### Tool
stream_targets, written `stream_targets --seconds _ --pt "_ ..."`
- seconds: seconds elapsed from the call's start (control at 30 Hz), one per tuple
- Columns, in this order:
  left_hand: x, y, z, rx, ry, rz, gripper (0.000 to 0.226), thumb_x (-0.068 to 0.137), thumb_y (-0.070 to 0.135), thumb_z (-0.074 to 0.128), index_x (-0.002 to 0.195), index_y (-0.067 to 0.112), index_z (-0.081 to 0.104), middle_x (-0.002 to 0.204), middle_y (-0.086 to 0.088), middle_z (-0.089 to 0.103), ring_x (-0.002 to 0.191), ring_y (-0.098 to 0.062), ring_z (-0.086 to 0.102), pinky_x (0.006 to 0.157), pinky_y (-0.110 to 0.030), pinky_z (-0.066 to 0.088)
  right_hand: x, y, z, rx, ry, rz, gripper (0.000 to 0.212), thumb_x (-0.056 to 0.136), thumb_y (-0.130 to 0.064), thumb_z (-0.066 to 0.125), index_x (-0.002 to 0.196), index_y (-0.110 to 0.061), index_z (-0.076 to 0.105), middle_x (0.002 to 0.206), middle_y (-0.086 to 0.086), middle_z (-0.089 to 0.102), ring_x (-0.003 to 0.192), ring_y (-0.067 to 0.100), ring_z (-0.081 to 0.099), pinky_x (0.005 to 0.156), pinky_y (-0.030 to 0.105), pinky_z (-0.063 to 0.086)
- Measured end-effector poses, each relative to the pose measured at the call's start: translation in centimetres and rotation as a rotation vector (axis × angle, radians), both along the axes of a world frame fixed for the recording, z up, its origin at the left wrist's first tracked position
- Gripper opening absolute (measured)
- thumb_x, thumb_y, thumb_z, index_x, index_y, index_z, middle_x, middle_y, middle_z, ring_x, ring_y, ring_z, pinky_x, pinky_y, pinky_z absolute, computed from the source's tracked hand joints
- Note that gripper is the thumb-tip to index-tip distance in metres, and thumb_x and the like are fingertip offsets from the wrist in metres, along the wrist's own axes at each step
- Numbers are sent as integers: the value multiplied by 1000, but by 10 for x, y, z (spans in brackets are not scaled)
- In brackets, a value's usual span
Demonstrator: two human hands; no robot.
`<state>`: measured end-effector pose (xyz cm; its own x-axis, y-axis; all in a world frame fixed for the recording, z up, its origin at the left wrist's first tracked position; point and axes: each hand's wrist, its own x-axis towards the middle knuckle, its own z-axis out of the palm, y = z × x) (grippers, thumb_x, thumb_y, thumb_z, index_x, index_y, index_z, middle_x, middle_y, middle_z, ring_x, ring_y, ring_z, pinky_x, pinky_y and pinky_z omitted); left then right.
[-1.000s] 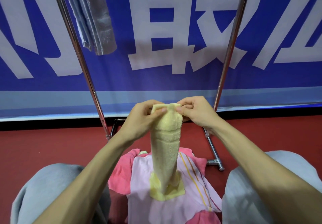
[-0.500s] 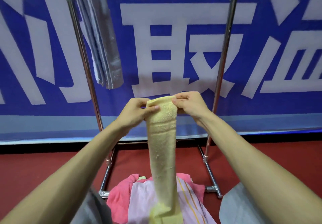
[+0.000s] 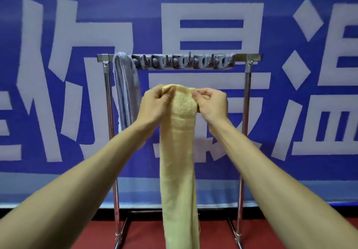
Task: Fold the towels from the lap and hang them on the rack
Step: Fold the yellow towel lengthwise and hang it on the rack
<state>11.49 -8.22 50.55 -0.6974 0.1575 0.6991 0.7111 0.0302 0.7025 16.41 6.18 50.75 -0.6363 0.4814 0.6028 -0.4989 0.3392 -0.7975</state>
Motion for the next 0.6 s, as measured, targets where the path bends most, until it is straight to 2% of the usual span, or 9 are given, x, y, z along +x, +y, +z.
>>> stream_targets --seconds 0.07,0.2,0.3,0.37,0.47,0.53,0.6 --pt "-1 2 3 -28 3 61 23 92 35 55 87 18 70 76 3 65 71 -13 54 67 -34 44 2 1 14 -2 53 17 11 85 -21 70 74 -24 66 81 4 74 82 20 71 79 44 58" --pt "1 2 2 -28 -46 38 23 92 35 58 90 18 73 79 1 69 73 -12 58 69 -37 48 -2 9 7 2 23 12 11 84 -19 71 76 -25 66 82 5 74 83 20 71 80 45 58" --pt "6 8 2 -67 -41 29 26 90 39 60 85 18 74 74 5 68 70 -11 57 66 -44 50 -3 12 0 -128 26 19 4 83 -20 72 82 -18 69 84 4 74 82 18 71 81 44 58" --pt "11 13 5 -48 -43 5 25 87 42 60 84 22 74 76 3 69 72 -13 60 71 -50 54 -3 14 1 -216 33 74 14 84 -20 72 93 -10 71 89 7 74 86 19 71 83 40 58" --pt "17 20 10 19 -64 -40 19 92 33 59 82 28 74 75 7 69 73 -10 62 66 -38 52 2 18 -4 -239 -24 251 26 86 -24 70 103 -4 69 93 8 74 87 21 70 74 32 57" --pt "20 23 7 71 -132 -68 18 93 29 58 83 25 72 75 7 69 72 -10 63 63 -31 51 8 20 -14 -245 -137 361 30 87 -35 66 93 -5 71 81 4 73 73 17 69 63 28 55" --pt "18 25 0 105 -221 -85 18 93 27 58 83 19 72 77 3 69 73 -13 64 61 -30 52 8 25 -30 -221 -252 369 44 87 -46 61 88 -4 72 75 4 71 67 16 66 61 27 53"
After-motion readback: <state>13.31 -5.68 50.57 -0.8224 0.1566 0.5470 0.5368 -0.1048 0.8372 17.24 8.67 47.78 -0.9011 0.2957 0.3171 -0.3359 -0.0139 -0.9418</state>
